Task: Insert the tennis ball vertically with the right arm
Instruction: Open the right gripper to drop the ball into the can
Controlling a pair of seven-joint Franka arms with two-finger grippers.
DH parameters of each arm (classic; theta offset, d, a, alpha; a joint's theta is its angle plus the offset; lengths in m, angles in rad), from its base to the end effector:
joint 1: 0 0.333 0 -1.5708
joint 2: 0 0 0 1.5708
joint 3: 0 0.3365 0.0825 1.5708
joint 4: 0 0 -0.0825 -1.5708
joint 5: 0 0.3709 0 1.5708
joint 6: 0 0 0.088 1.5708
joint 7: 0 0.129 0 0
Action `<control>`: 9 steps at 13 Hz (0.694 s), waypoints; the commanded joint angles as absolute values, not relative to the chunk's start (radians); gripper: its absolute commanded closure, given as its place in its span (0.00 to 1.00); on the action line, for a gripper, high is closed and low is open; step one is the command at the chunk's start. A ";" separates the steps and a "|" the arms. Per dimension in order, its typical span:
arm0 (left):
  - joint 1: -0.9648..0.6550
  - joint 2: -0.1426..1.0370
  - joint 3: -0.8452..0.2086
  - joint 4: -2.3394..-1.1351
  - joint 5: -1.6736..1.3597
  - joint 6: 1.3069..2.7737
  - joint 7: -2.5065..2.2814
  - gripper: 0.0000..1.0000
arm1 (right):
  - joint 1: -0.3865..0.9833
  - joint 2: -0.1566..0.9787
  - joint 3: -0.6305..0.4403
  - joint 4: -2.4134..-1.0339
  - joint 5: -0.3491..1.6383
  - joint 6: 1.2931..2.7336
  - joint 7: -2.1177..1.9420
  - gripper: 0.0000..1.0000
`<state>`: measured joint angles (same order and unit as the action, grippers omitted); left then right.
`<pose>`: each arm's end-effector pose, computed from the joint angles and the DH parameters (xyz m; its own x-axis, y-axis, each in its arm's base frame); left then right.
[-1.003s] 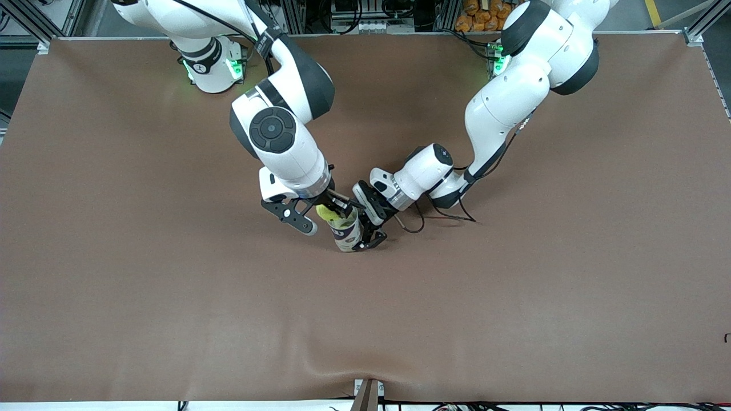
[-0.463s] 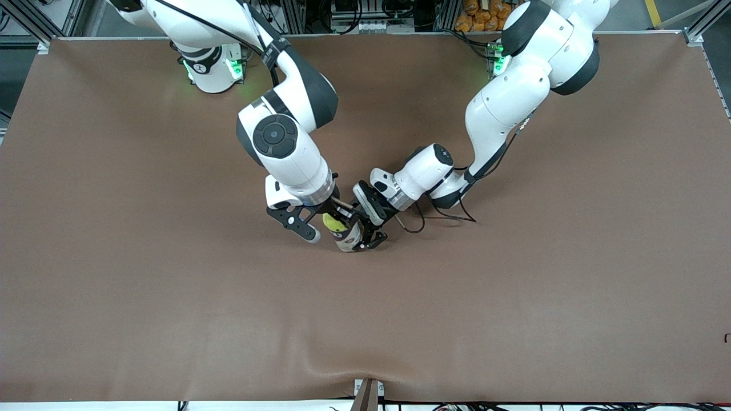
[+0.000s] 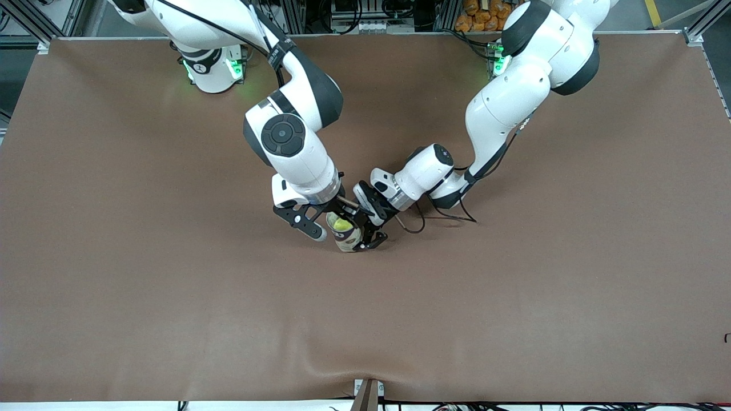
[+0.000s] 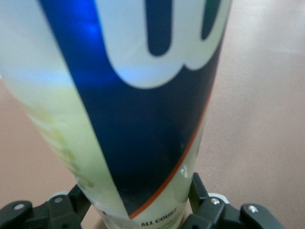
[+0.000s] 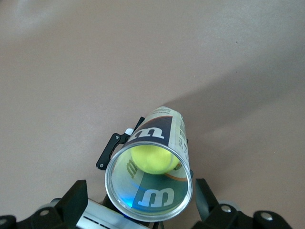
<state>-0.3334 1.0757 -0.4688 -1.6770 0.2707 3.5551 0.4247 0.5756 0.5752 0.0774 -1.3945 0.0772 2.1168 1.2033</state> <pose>0.5364 -0.4850 0.1470 0.2256 -0.5247 0.8208 -0.8758 -0.4783 -0.0650 0.5854 0.4396 0.3891 0.8262 -0.5608 -0.0535 -0.5606 -0.8092 -0.1756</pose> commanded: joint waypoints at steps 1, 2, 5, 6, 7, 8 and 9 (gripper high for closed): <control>-0.319 1.069 -0.474 -1.690 0.293 3.554 0.411 0.16 | 0.575 0.565 0.069 -1.387 0.064 2.114 1.218 0.00; -0.319 1.069 -0.474 -1.690 0.293 3.554 0.411 0.16 | 0.569 0.563 0.066 -1.387 0.064 2.112 1.213 0.00; -0.319 1.071 -0.474 -1.690 0.293 3.554 0.411 0.16 | 0.516 0.520 0.060 -1.391 0.064 2.082 1.146 0.00; -0.319 1.069 -0.474 -1.690 0.293 3.554 0.411 0.16 | 0.490 0.505 0.060 -1.390 0.064 2.035 1.073 0.00; -0.319 1.071 -0.474 -1.690 0.293 3.554 0.411 0.16 | 0.456 0.485 0.060 -1.391 0.066 1.984 0.993 0.00; -0.319 1.069 -0.474 -1.690 0.293 3.554 0.411 0.16 | 0.419 0.470 0.061 -1.391 0.067 1.932 0.927 0.00; -0.319 1.071 -0.474 -1.690 0.293 3.554 0.411 0.16 | 0.384 0.454 0.061 -1.391 0.067 1.892 0.858 0.00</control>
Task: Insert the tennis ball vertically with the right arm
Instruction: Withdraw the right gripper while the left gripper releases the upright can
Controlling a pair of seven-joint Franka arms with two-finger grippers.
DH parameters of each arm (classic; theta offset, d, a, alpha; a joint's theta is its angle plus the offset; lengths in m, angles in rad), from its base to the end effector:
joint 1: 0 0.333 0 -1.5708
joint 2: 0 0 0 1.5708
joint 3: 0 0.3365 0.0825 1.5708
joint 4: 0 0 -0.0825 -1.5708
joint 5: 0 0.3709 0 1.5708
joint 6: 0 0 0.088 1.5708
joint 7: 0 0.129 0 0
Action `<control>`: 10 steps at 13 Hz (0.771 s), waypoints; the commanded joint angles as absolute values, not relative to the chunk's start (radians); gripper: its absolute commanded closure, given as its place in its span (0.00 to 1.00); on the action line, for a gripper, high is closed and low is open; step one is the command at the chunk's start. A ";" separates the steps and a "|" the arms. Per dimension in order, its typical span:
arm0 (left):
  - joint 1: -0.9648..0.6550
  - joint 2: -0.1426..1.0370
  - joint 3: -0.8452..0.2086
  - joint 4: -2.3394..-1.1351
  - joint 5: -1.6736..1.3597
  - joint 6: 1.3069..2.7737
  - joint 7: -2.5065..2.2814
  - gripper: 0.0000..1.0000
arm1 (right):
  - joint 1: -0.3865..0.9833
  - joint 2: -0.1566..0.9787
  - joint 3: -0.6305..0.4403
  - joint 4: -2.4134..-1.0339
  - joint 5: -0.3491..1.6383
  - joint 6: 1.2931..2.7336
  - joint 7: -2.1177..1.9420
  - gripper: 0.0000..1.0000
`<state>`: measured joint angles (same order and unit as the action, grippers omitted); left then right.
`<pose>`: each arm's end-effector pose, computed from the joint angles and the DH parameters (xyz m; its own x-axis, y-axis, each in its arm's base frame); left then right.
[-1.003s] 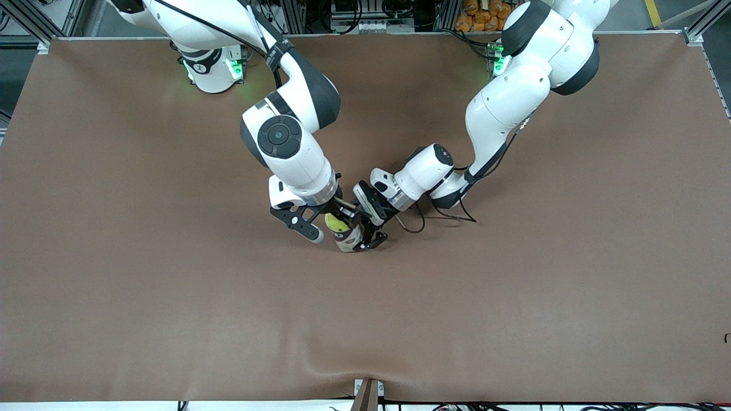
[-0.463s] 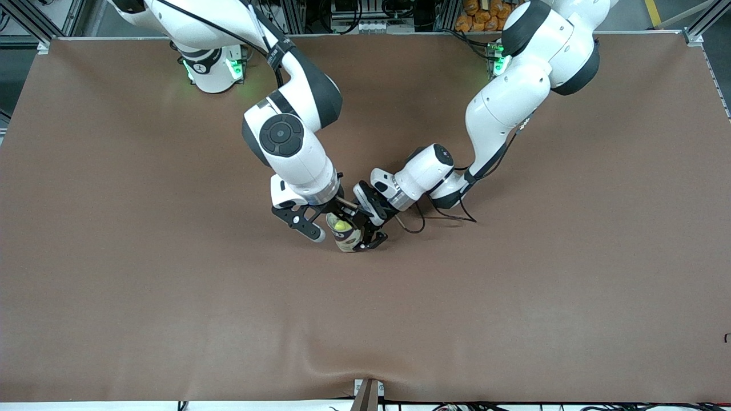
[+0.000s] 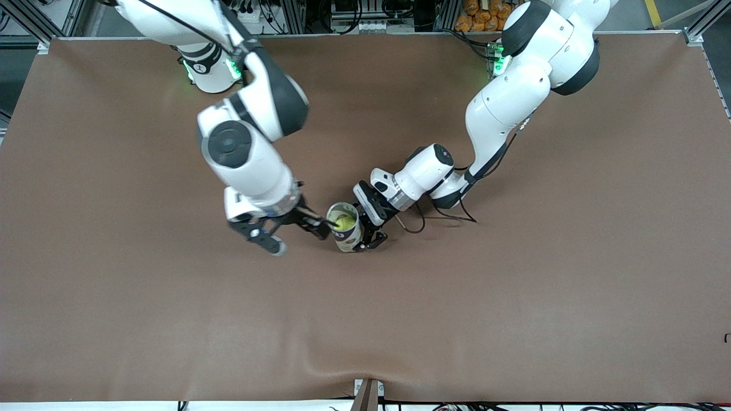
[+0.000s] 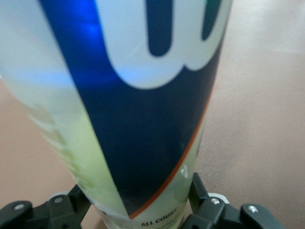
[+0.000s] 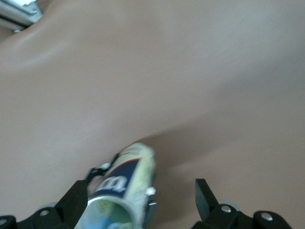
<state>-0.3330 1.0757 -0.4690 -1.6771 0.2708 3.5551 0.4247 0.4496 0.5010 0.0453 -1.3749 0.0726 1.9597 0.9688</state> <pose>0.5365 -0.4849 0.1470 0.2258 -0.5246 0.8209 -0.8757 -0.4784 -0.0649 0.6257 0.3378 0.4352 0.8756 -0.4822 -0.0281 -0.4819 -0.8680 -0.1195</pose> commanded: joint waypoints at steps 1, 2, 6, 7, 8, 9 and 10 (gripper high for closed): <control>-0.319 1.069 -0.474 -1.690 0.293 3.554 0.411 0.16 | 0.352 0.442 0.061 -1.393 0.067 1.855 0.792 0.00; -0.319 1.071 -0.474 -1.690 0.293 3.554 0.411 0.04 | 0.318 0.433 0.061 -1.394 0.067 1.817 0.725 0.00; -0.314 1.065 -0.474 -1.694 0.298 3.554 0.410 0.00 | 0.178 0.377 0.060 -1.471 0.067 1.772 0.453 0.00; -0.314 1.054 -0.474 -1.700 0.298 3.554 0.405 0.00 | 0.137 0.364 0.060 -1.495 0.067 1.773 0.367 0.00; -0.314 1.040 -0.474 -1.715 0.299 3.554 0.375 0.00 | 0.106 0.353 0.060 -1.517 0.067 1.775 0.294 0.00; -0.327 1.008 -0.472 -1.735 0.288 3.553 0.353 0.00 | 0.085 0.338 0.060 -1.541 0.067 1.775 0.240 0.00; -0.321 0.999 -0.472 -1.755 0.288 3.550 0.347 0.00 | 0.072 0.318 0.060 -1.575 0.067 1.781 0.206 0.00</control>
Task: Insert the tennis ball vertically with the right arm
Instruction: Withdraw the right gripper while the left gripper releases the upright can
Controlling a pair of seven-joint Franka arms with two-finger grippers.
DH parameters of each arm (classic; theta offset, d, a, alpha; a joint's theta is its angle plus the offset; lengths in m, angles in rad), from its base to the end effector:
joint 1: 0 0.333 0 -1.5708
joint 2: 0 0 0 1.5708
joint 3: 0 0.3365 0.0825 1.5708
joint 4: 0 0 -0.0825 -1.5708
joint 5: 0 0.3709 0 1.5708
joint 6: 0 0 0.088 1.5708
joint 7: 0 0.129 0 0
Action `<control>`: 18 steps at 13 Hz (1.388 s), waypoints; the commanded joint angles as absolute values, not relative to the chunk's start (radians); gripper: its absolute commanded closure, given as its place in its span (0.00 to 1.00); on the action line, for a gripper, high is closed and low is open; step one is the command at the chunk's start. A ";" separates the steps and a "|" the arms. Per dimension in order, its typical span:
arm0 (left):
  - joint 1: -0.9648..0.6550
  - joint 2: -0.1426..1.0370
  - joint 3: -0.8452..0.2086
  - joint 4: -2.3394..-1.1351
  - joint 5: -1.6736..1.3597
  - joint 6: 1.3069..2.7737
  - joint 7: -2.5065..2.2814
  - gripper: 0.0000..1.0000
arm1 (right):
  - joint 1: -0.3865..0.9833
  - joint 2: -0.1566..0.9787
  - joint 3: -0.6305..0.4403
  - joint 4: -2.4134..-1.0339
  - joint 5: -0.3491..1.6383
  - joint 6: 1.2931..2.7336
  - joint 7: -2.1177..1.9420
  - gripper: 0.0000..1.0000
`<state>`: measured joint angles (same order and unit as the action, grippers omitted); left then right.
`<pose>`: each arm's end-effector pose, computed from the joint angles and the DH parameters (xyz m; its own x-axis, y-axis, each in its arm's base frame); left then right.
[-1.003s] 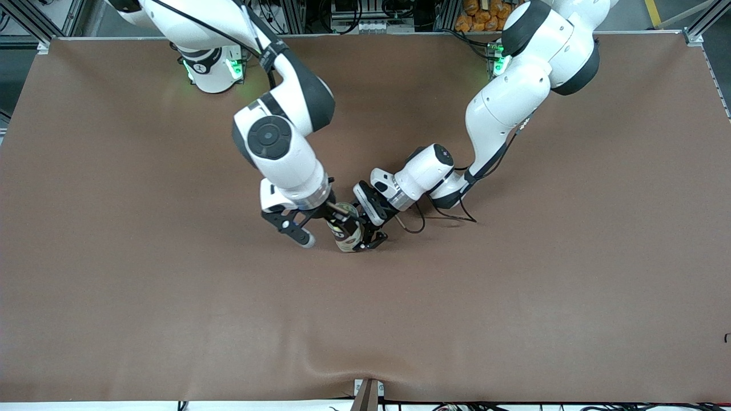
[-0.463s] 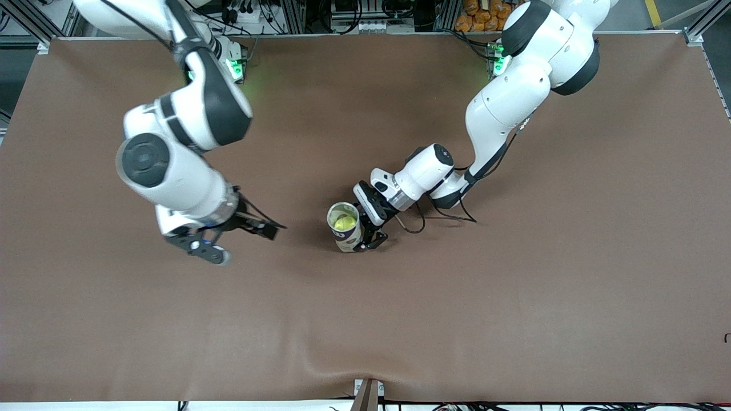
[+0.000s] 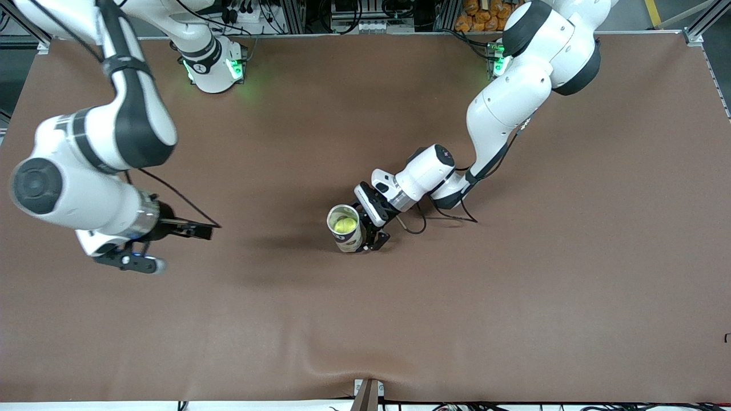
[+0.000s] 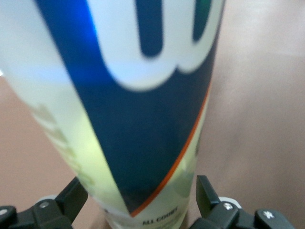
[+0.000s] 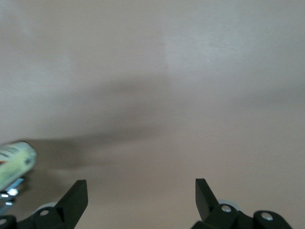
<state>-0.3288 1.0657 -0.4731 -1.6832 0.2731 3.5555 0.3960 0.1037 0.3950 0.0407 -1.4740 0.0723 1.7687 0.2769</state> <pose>0.5368 -0.4848 0.1527 0.2456 -0.5082 0.8254 -0.8696 -0.4917 -0.0440 0.6517 0.0989 0.4451 0.9817 -0.1477 -0.1199 -0.1550 -0.9864 -0.0540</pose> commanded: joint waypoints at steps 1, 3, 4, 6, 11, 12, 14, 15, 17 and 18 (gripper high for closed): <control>-0.313 0.996 -0.471 -1.762 0.293 3.539 0.350 0.00 | 0.066 0.295 0.060 -1.607 0.067 1.789 0.186 0.00; -0.304 0.960 -0.463 -1.798 0.295 3.496 0.348 0.00 | 0.052 0.243 0.060 -1.655 0.067 1.799 0.135 0.00; -0.276 0.934 -0.463 -1.818 0.295 3.456 0.348 0.00 | 0.052 0.210 0.060 -1.690 0.067 1.799 0.117 0.00; -0.250 0.899 -0.463 -1.865 0.296 3.429 0.347 0.00 | 0.043 0.126 0.060 -1.774 0.067 1.798 0.107 0.00; -0.166 0.804 -0.474 -2.017 0.298 3.387 0.344 0.00 | -0.018 0.014 0.060 -1.732 0.066 1.665 0.040 0.00; -0.146 0.778 -0.476 -2.040 0.298 3.369 0.342 0.00 | -0.020 0.014 0.057 -1.685 0.066 1.617 0.028 0.00; -0.037 0.683 -0.550 -2.104 0.298 3.262 0.299 0.00 | -0.020 0.020 0.037 -1.591 0.064 1.553 0.028 0.00; 0.025 0.626 -0.602 -2.106 0.298 3.155 0.285 0.00 | -0.018 0.021 0.023 -1.560 0.064 1.537 0.018 0.00; 0.150 0.514 -0.728 -2.057 0.287 2.847 0.235 0.00 | -0.021 0.018 0.008 -1.517 0.064 1.507 -0.053 0.00; 0.197 0.491 -0.780 -2.015 0.285 2.709 0.221 0.00 | -0.025 0.017 0.000 -1.503 0.061 1.473 -0.095 0.00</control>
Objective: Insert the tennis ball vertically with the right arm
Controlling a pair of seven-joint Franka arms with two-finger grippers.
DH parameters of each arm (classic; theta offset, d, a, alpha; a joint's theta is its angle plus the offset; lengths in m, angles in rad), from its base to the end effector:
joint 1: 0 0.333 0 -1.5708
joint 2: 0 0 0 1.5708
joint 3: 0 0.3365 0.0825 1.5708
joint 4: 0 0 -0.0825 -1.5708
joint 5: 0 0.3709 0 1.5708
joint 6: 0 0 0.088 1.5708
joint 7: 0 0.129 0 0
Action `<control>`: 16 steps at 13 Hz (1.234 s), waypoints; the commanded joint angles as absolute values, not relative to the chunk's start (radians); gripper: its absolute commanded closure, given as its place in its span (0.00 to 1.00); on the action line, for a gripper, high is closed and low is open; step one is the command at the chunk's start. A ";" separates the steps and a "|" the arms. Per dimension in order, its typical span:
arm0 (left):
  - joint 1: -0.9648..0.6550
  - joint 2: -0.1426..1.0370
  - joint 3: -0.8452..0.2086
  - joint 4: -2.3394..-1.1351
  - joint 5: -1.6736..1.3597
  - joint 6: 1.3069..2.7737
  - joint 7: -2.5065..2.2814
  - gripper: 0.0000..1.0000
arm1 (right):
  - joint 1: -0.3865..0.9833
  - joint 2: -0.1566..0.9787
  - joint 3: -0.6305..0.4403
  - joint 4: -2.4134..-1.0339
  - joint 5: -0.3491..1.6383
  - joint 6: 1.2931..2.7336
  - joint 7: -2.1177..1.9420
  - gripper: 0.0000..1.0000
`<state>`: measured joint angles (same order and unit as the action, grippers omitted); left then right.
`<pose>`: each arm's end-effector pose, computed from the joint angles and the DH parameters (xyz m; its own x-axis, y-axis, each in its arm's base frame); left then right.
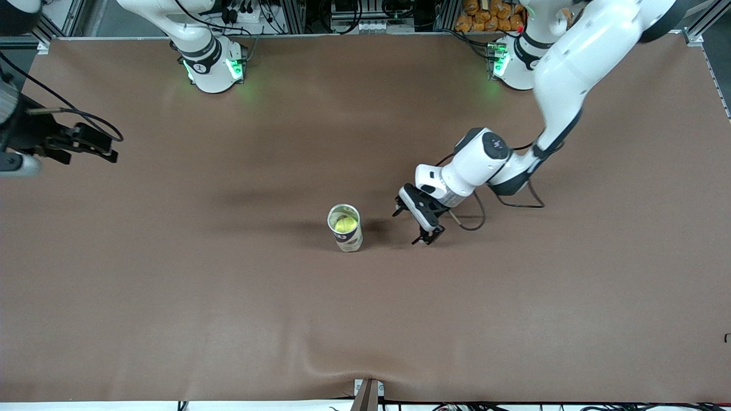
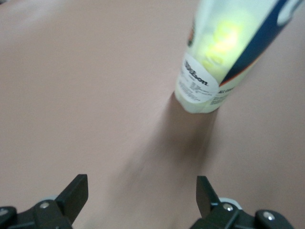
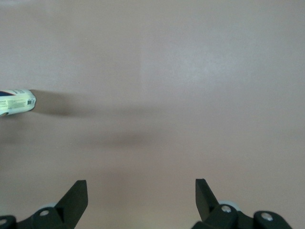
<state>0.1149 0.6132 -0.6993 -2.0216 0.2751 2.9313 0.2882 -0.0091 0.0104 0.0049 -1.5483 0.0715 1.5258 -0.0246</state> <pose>0.5510 -0.3422 0.2657 0.5202 -0.6966 0.4941 -0.8227 -0.5640 0.0712 0.5396 0.0072 0.6241 0.9992 0.0236 -0.0310 0.0213 -0.9972 -0.0723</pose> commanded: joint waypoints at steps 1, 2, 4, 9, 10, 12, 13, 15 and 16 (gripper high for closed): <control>0.234 0.486 -0.826 -1.966 0.282 2.597 0.216 0.00 | -0.025 0.011 -0.009 -1.493 0.054 1.444 -0.101 0.00; 0.273 0.485 -0.863 -1.926 0.282 2.504 0.209 0.00 | -0.026 -0.006 -0.009 -1.490 0.040 1.410 -0.094 0.00; 0.342 0.476 -0.937 -1.777 0.262 2.215 0.177 0.00 | -0.035 -0.037 -0.005 -1.491 0.038 1.375 -0.024 0.00; 0.347 0.474 -0.960 -1.544 0.244 1.853 -0.050 0.00 | -0.032 -0.040 -0.008 -1.548 0.038 1.420 0.052 0.00; 0.348 0.471 -0.957 -1.502 0.244 1.791 -0.086 0.00 | -0.032 -0.041 -0.012 -1.572 0.038 1.449 0.052 0.00; 0.373 0.463 -0.956 -1.399 0.261 1.640 -0.159 0.00 | -0.029 -0.041 -0.020 -1.575 0.038 1.457 0.048 0.00; 0.406 0.447 -0.954 -1.393 0.258 1.626 -0.164 0.00 | -0.028 -0.044 -0.023 -1.575 0.038 1.457 0.037 0.00; 0.497 0.416 -0.962 -1.381 0.256 1.626 -0.149 0.00 | -0.025 -0.048 -0.029 -1.575 0.038 1.460 0.032 0.00; 0.530 0.413 -0.962 -1.355 0.256 1.623 -0.144 0.00 | -0.022 -0.049 -0.032 -1.575 0.037 1.459 0.032 0.00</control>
